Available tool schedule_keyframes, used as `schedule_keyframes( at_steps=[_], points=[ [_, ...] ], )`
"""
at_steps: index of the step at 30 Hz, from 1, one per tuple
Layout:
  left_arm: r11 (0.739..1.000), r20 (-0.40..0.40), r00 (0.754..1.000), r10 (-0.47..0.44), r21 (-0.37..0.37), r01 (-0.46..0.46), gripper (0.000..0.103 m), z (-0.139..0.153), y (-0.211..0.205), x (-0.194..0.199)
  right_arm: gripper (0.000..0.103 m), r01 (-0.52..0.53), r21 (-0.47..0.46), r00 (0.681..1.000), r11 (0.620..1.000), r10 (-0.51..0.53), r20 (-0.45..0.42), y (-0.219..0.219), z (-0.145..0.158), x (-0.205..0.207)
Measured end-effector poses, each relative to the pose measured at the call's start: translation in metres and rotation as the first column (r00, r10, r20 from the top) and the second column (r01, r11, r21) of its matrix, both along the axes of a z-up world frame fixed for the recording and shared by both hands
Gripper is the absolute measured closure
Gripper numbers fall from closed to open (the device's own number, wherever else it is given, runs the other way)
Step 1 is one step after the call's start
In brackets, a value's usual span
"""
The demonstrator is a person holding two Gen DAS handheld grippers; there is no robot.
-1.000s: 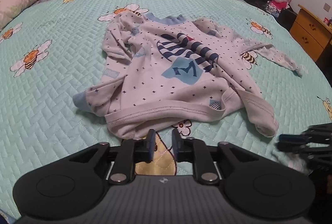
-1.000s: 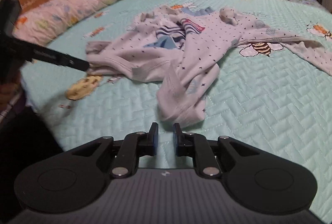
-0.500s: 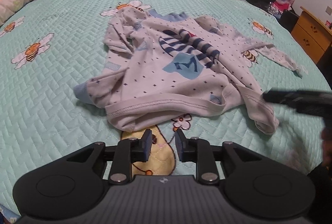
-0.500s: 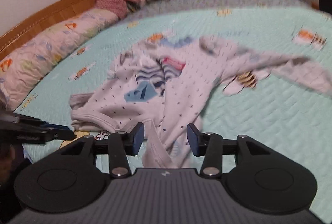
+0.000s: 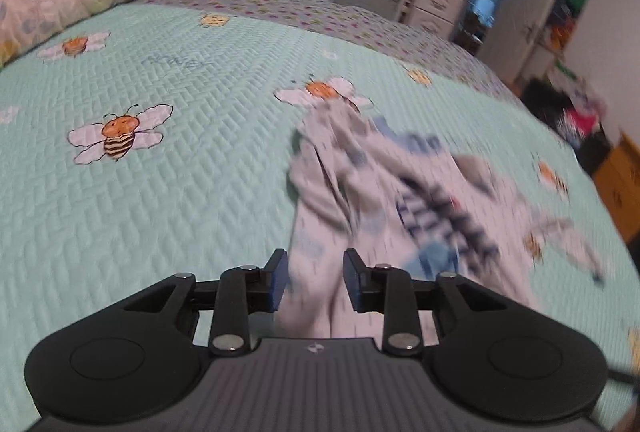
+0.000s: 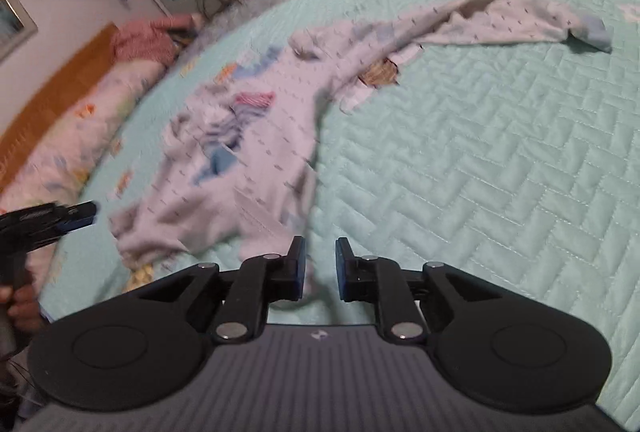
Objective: Fold clothes
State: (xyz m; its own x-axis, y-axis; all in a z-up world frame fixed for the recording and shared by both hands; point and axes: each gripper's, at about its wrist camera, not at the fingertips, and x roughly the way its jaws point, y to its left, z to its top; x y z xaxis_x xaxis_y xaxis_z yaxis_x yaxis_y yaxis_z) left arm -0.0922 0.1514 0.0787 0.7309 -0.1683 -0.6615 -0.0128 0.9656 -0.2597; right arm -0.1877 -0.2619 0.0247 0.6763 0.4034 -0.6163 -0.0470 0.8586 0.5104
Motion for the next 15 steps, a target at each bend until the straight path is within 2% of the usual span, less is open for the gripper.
schedule_keyframes(
  at_steps=[2, 4, 7, 9, 15],
  points=[
    [0.999, -0.018, 1.0, 0.019, -0.027, -0.02, 0.07, -0.004, 0.004, 0.026, 0.082, -0.021, 0.011, 0.999, 1.0, 0.021, 0.032, 0.009, 0.008, 0.003],
    [0.999, -0.041, 0.999, 0.015, -0.041, -0.017, 0.07, -0.011, 0.002, 0.052, 0.072, -0.04, 0.015, 0.998, 0.999, 0.039, 0.053, 0.021, 0.013, 0.007],
    [1.0, -0.078, 0.997, 0.018, -0.018, -0.019, 0.07, -0.022, -0.003, 0.086, 0.072, -0.066, 0.016, 0.997, 0.998, 0.066, 0.052, 0.035, 0.015, 0.015],
    [0.999, -0.095, 0.995, 0.028, -0.02, -0.03, 0.06, -0.027, -0.003, 0.107, 0.072, -0.081, 0.013, 0.996, 0.997, 0.08, 0.047, 0.039, 0.015, 0.016],
    [0.998, -0.127, 0.991, 0.036, -0.052, -0.043, 0.046, -0.036, -0.002, 0.159, 0.071, -0.075, 0.033, 0.996, 0.997, 0.074, 0.044, 0.036, 0.014, 0.018]
  ],
)
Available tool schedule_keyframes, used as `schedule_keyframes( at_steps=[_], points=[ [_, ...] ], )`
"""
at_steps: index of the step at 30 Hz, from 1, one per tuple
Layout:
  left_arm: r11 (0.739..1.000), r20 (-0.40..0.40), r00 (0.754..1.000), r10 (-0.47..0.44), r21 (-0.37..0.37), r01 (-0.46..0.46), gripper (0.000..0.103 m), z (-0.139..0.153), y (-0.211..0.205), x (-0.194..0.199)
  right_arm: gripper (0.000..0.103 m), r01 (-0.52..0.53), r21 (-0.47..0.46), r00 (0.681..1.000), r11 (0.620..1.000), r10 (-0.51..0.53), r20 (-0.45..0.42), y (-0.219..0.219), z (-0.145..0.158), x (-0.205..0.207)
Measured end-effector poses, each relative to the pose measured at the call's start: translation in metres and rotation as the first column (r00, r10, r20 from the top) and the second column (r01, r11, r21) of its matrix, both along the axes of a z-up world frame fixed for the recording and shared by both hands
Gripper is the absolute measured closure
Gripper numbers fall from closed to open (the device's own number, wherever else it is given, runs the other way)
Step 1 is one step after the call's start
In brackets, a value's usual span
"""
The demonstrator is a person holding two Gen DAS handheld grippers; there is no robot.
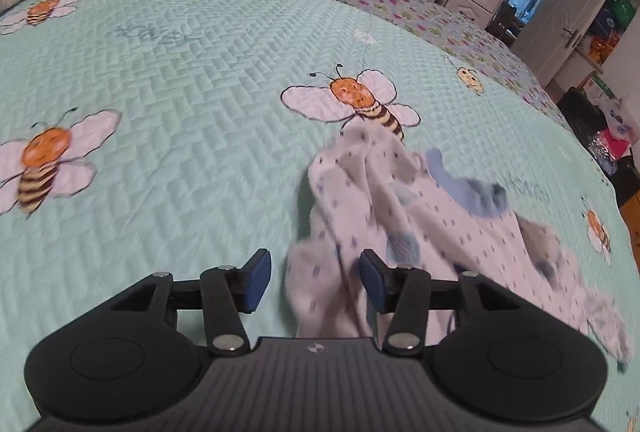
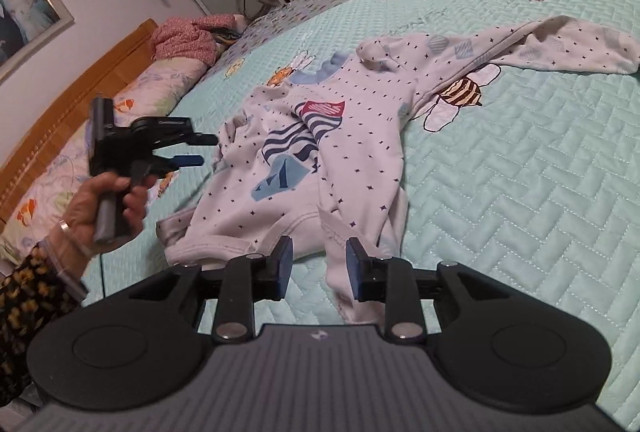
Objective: Fold clothes
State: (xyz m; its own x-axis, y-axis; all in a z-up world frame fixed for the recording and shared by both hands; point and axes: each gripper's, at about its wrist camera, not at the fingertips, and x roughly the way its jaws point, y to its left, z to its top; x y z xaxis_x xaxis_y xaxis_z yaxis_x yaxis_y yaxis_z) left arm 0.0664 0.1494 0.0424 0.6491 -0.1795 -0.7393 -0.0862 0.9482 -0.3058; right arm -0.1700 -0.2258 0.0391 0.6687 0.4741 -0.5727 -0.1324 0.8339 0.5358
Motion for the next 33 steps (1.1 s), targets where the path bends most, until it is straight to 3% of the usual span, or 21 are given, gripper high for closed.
schedule_keyframes(
  at_steps=[5, 7, 8, 12, 14, 19, 21, 24, 26, 29, 33],
  points=[
    [1.0, -0.079, 0.997, -0.015, -0.009, 0.015, 0.046, -0.017, -0.007, 0.034, 0.068, 0.013, 0.029, 1.0, 1.0, -0.013, 0.013, -0.001, -0.004, 0.011],
    [0.999, -0.082, 0.997, -0.011, 0.033, 0.013, 0.067, -0.02, -0.01, 0.036, 0.068, 0.016, 0.031, 1.0, 0.999, -0.016, 0.014, -0.002, -0.007, 0.015],
    [0.997, -0.076, 0.997, -0.005, 0.073, 0.011, 0.094, -0.018, -0.012, 0.036, 0.068, 0.017, 0.032, 1.0, 0.999, -0.018, 0.014, -0.002, -0.008, 0.017],
    [0.97, -0.056, 0.995, 0.088, 0.234, -0.073, 0.093, -0.003, -0.003, 0.03, 0.068, 0.03, 0.013, 0.999, 0.999, -0.03, 0.028, -0.01, -0.008, 0.026],
    [0.957, -0.063, 0.993, 0.105, 0.276, -0.083, 0.093, 0.001, 0.005, 0.024, 0.067, 0.042, -0.014, 0.998, 0.999, -0.041, 0.052, -0.018, -0.004, 0.038],
    [0.964, -0.106, 0.992, 0.068, 0.262, -0.039, 0.088, 0.008, 0.015, 0.016, 0.062, 0.041, -0.104, 0.994, 0.994, -0.029, 0.109, -0.034, 0.011, 0.09],
    [0.971, -0.085, 0.993, 0.079, 0.234, -0.057, 0.076, 0.019, 0.02, 0.016, 0.055, 0.01, -0.155, 0.99, 0.988, 0.012, 0.14, -0.035, 0.02, 0.119],
    [0.966, -0.007, 0.993, 0.122, 0.232, -0.117, 0.068, 0.042, 0.018, 0.016, 0.053, -0.048, -0.213, 0.978, 0.976, 0.089, 0.191, -0.028, 0.031, 0.165],
    [0.958, 0.06, 0.996, 0.064, 0.277, -0.079, 0.066, 0.054, 0.005, 0.023, 0.053, -0.112, -0.265, 0.96, 0.958, 0.173, 0.222, -0.018, 0.033, 0.198],
    [0.935, 0.109, 0.993, -0.043, 0.355, 0.002, 0.063, 0.064, -0.021, 0.039, 0.053, -0.165, -0.409, 0.934, 0.897, 0.276, 0.229, 0.005, 0.029, 0.242],
    [0.933, 0.112, 0.972, -0.206, 0.321, 0.161, 0.061, 0.058, -0.043, 0.071, 0.053, -0.239, -0.479, 0.919, 0.845, 0.355, 0.168, 0.028, 0.016, 0.285]
  ],
)
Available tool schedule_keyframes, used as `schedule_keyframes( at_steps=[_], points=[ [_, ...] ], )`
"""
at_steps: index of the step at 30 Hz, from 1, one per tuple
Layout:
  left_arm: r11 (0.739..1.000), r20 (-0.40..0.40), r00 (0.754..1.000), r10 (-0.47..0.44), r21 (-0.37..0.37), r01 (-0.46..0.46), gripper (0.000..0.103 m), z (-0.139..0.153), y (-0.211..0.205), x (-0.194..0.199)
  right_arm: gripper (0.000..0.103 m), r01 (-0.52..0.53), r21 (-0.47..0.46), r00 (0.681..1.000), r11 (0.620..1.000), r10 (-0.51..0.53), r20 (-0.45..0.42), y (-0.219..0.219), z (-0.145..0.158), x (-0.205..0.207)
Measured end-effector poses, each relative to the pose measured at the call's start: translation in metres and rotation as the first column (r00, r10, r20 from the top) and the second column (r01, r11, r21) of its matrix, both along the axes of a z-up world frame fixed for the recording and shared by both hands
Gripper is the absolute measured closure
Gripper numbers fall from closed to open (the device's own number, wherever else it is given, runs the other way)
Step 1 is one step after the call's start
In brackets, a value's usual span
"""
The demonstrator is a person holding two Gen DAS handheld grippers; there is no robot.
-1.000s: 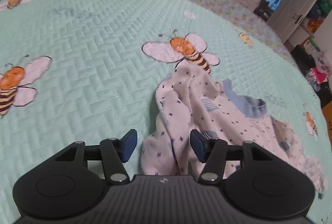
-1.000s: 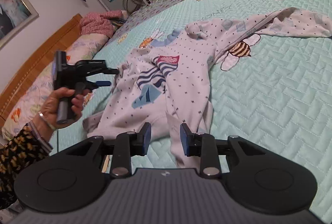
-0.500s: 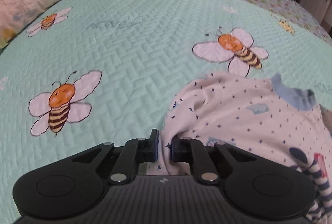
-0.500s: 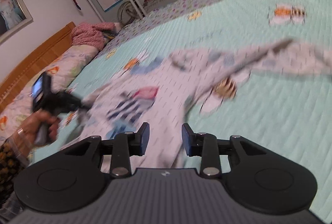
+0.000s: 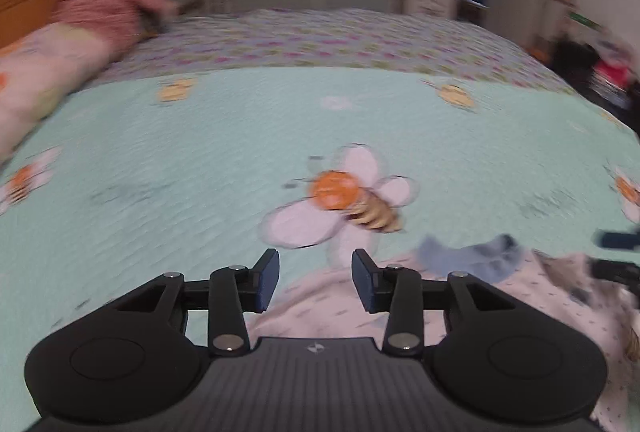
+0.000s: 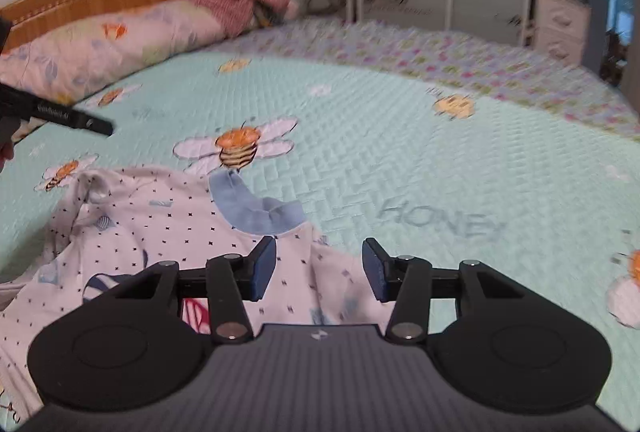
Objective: Fold clothes
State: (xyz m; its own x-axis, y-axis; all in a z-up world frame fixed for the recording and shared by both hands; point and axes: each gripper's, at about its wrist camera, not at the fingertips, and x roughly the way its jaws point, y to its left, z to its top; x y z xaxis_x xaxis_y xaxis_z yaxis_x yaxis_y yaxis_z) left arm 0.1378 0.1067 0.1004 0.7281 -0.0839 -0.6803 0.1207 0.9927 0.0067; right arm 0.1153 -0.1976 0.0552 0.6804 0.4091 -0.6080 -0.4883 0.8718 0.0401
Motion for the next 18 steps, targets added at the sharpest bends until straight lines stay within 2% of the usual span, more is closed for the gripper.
schedule_keyframes(
  at_steps=[5, 7, 12, 18],
  points=[
    [0.978, -0.092, 0.979, -0.183, 0.079, 0.19, 0.061, -0.033, -0.024, 0.036, 0.054, -0.064, -0.082, 0.998, 0.995, 0.063, -0.022, 0.021, -0.014, 0.033],
    [0.961, -0.134, 0.96, -0.246, 0.098, 0.26, 0.061, -0.045, -0.031, 0.048, 0.054, -0.085, -0.05, 0.995, 0.995, 0.082, -0.058, 0.022, -0.02, 0.045],
    [0.953, -0.141, 0.946, -0.292, 0.044, 0.3, 0.061, -0.057, -0.028, 0.063, 0.054, -0.115, -0.048, 0.987, 0.992, 0.108, -0.116, 0.025, -0.03, 0.064],
    [0.943, -0.219, 0.92, -0.326, -0.007, 0.333, 0.06, -0.073, -0.02, 0.077, 0.054, -0.136, -0.042, 0.97, 0.99, 0.125, -0.21, 0.007, -0.042, 0.066]
  ],
)
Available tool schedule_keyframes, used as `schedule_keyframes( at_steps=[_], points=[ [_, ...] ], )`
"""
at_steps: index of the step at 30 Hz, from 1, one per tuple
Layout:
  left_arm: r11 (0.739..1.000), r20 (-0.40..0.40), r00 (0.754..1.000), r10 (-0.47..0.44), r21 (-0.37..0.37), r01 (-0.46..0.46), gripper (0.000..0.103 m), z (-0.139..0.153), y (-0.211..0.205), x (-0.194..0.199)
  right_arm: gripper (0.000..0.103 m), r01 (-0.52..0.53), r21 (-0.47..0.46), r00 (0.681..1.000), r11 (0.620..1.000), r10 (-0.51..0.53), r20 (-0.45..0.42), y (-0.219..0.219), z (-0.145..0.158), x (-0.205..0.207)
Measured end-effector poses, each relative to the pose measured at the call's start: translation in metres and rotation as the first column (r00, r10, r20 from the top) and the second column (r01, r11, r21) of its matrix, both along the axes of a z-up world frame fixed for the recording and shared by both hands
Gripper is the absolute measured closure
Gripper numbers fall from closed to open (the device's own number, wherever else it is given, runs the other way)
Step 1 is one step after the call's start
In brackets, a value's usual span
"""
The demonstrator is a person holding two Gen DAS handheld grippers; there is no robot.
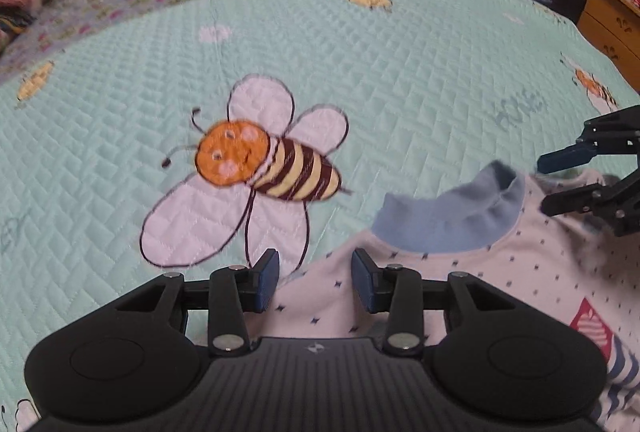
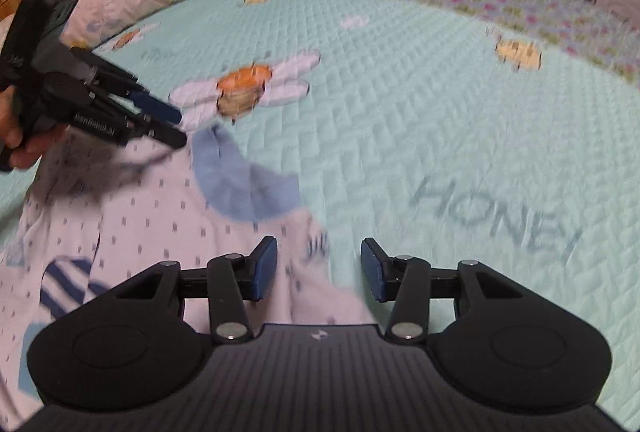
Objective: Fold clothes
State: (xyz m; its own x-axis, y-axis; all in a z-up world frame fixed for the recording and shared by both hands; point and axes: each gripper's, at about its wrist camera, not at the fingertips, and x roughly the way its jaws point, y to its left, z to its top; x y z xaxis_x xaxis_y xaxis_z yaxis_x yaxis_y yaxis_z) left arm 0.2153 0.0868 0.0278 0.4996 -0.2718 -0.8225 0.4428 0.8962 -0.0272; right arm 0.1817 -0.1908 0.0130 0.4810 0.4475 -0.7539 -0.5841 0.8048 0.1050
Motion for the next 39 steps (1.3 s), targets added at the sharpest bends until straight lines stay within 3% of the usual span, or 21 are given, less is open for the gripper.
schedule_keyframes(
  at_steps=[5, 7, 8, 16, 19, 22, 26, 32, 37, 39],
  points=[
    [1.0, -0.023, 1.0, -0.018, -0.019, 0.017, 0.058, -0.004, 0.004, 0.002, 0.055, -0.015, 0.0, 1.0, 1.0, 0.015, -0.022, -0.003, -0.004, 0.003],
    [0.999, -0.025, 0.999, -0.024, -0.024, 0.023, 0.057, -0.005, 0.005, 0.003, 0.082, -0.024, 0.002, 0.999, 1.0, 0.024, -0.03, -0.001, -0.003, 0.005],
    [0.999, -0.024, 0.999, -0.029, -0.027, 0.028, 0.057, -0.005, 0.005, 0.003, 0.085, -0.034, 0.015, 0.999, 0.999, 0.035, -0.041, 0.0, -0.001, 0.007],
    [0.998, -0.009, 0.998, -0.063, -0.019, 0.063, 0.052, -0.008, 0.006, 0.0, 0.087, 0.028, 0.161, 0.985, 0.986, 0.0, -0.173, -0.03, -0.002, 0.022],
    [0.998, -0.001, 0.998, -0.063, -0.003, 0.063, 0.05, -0.008, 0.003, -0.002, 0.092, 0.069, 0.142, 0.989, 0.987, -0.049, -0.137, -0.03, -0.003, 0.018],
    [0.998, 0.007, 0.998, -0.062, 0.002, 0.062, 0.049, -0.009, 0.003, -0.004, 0.092, 0.171, 0.134, 0.984, 0.976, -0.162, -0.08, -0.032, 0.001, 0.004],
    [0.998, 0.012, 0.998, -0.064, -0.003, 0.064, 0.048, -0.01, 0.005, -0.006, 0.092, 0.283, 0.186, 0.956, 0.941, -0.26, -0.139, -0.052, -0.01, -0.008],
    [0.996, 0.016, 0.997, -0.081, 0.024, 0.081, 0.047, -0.011, 0.001, -0.006, 0.089, 0.291, 0.239, 0.95, 0.927, -0.248, -0.191, -0.061, -0.014, -0.001],
    [0.996, 0.016, 0.996, -0.09, 0.024, 0.09, 0.047, -0.011, 0.002, -0.006, 0.062, 0.168, 0.132, 0.981, 0.977, -0.153, -0.118, -0.049, 0.004, -0.001],
    [0.996, 0.02, 0.996, -0.09, 0.022, 0.089, 0.047, -0.012, 0.002, -0.006, 0.057, 0.124, 0.111, 0.99, 0.986, -0.116, -0.082, -0.042, 0.01, 0.0]
  ],
)
